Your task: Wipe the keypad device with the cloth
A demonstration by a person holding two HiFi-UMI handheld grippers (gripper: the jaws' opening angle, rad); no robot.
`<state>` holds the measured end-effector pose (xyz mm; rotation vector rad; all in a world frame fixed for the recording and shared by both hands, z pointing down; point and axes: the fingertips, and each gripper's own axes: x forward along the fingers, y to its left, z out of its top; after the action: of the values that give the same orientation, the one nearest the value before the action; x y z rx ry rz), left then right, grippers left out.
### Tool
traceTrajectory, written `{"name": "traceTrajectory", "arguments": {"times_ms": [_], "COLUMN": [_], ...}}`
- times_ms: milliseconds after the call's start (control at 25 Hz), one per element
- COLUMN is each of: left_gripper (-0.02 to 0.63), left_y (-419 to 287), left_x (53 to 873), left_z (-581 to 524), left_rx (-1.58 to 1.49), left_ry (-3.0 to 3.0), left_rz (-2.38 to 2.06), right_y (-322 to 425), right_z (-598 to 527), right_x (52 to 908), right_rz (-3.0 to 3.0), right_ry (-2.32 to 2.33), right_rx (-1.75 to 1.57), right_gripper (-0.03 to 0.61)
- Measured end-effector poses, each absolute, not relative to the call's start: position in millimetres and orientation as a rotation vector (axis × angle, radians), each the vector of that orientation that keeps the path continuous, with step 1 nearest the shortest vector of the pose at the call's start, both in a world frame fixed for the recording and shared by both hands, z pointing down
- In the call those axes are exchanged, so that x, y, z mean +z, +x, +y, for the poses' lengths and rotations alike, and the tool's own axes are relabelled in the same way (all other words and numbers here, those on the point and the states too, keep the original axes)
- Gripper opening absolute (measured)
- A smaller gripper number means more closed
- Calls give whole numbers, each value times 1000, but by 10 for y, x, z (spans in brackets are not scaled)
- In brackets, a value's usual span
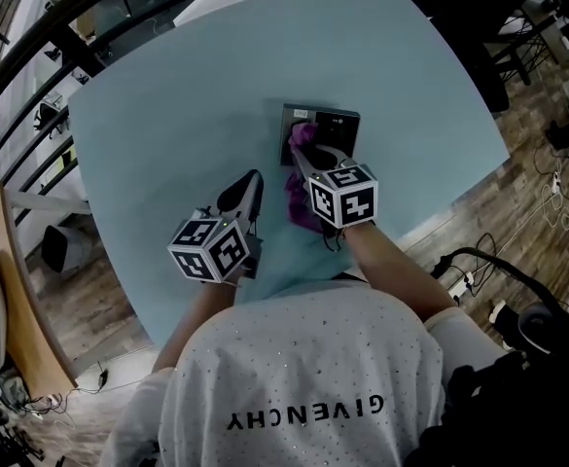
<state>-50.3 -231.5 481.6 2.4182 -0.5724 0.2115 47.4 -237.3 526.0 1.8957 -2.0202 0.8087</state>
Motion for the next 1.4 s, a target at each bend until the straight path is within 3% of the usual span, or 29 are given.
{"name": "traceTrajectory", "arguments": {"times_ms": [1400], "left_gripper": [0], "left_y": [-521], "left_x": [4762], "left_z": [-2269], "left_rx": [171], "left_ry": [2418], "left_rz": [-575], "right_y": [1404], "right_z": [-1756], "right_x": [5318], "right_rz": [-1689], "right_ry": [2202], "right_rx": [851], "right_gripper": [29]}}
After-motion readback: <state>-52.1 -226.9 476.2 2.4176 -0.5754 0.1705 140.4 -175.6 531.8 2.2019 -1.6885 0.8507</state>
